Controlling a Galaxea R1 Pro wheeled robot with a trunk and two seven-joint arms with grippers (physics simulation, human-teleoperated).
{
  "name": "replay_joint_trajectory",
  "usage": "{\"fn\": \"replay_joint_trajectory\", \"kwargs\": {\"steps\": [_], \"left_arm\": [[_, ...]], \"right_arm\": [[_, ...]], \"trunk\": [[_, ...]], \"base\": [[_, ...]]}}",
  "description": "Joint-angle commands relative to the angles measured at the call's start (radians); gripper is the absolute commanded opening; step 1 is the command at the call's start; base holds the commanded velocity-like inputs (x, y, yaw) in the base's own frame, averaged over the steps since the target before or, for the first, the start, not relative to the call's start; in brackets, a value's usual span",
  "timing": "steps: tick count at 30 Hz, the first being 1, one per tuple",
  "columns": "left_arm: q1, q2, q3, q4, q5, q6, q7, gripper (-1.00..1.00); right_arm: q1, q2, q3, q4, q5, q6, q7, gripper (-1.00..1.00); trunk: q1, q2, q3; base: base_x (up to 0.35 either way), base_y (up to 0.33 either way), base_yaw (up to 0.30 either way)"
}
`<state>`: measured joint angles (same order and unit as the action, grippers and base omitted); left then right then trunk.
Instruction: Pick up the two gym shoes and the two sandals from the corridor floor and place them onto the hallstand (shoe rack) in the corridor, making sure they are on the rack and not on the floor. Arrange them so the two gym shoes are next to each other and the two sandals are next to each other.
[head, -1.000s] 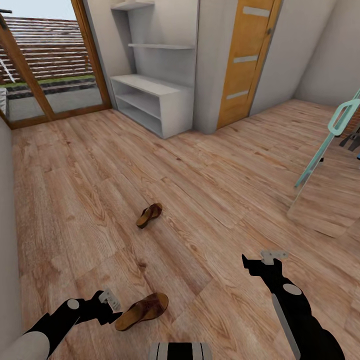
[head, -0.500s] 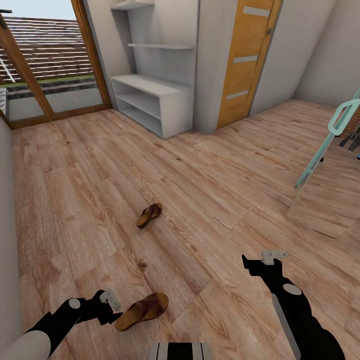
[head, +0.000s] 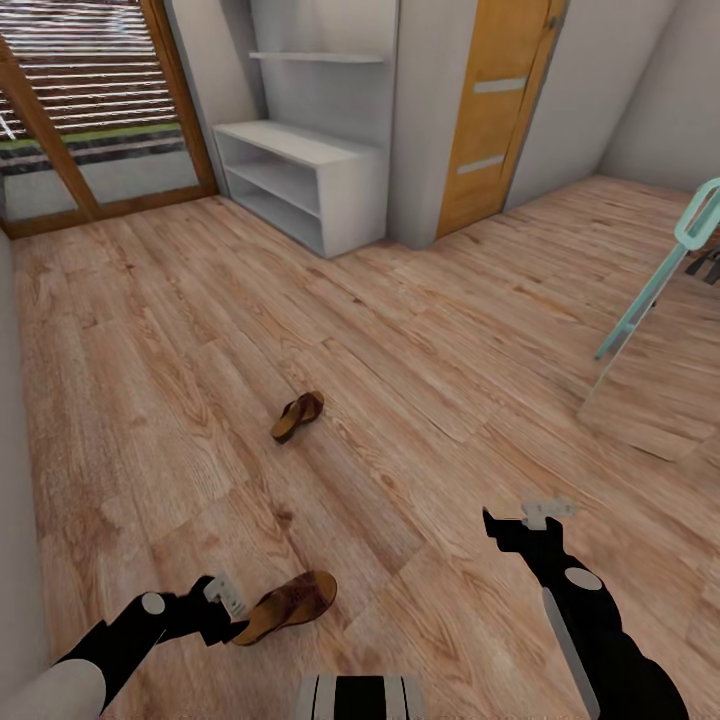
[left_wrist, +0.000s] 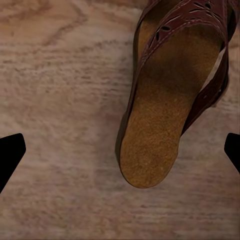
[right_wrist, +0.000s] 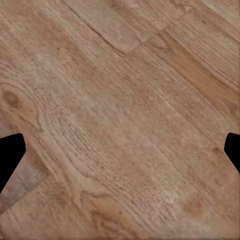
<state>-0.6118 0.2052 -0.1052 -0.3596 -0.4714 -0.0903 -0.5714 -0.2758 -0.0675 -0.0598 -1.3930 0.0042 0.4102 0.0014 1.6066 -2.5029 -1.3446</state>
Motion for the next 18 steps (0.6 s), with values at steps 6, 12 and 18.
{"fn": "replay_joint_trajectory", "kwargs": {"steps": [6,12,18], "left_arm": [[0.000,0.000,-0.002,-0.004,-0.010,-0.009,0.001,1.00],[0.000,0.000,-0.003,-0.004,-0.010,-0.009,0.001,1.00],[0.000,0.000,-0.003,-0.005,-0.011,-0.009,0.001,1.00]], "right_arm": [[0.000,0.000,0.000,-0.002,0.000,0.006,0.000,1.00],[0.000,-0.001,0.000,-0.002,0.000,0.006,0.000,1.00],[0.000,-0.001,0.000,-0.003,0.000,0.006,0.000,1.00]], "trunk": [[0.002,-0.002,-0.033],[0.005,-0.003,-0.062],[0.005,-0.003,-0.070]], "base": [[0.000,0.000,0.000],[0.000,0.000,0.000],[0.000,0.000,0.000]]}}
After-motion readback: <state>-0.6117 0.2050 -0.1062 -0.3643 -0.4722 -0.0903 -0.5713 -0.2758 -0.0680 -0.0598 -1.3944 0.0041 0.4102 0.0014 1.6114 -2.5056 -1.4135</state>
